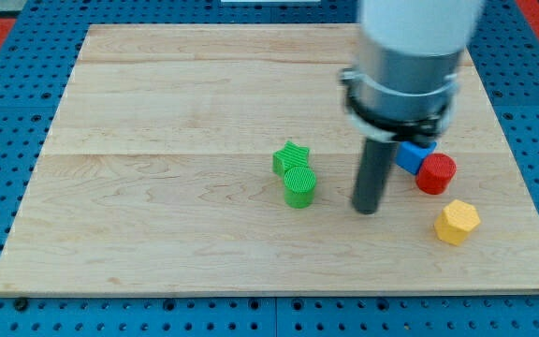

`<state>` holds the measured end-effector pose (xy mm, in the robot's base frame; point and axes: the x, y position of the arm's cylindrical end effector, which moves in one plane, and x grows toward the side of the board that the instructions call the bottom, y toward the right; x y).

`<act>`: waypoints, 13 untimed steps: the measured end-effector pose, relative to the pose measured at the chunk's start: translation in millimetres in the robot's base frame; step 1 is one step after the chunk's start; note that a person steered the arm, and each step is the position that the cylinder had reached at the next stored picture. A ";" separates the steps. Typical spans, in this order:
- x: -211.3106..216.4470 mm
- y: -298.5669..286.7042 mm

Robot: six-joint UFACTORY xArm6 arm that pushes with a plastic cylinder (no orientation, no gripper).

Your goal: Move the blue blocks to the top center of the board

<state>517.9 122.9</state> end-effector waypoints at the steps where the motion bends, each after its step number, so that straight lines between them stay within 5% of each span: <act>1: -14.9 42.5; 5: -110.5 44.3; 7: -154.9 109.0; 9: -163.7 33.3; 12: -200.0 65.1; 13: -208.3 -0.4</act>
<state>309.6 122.5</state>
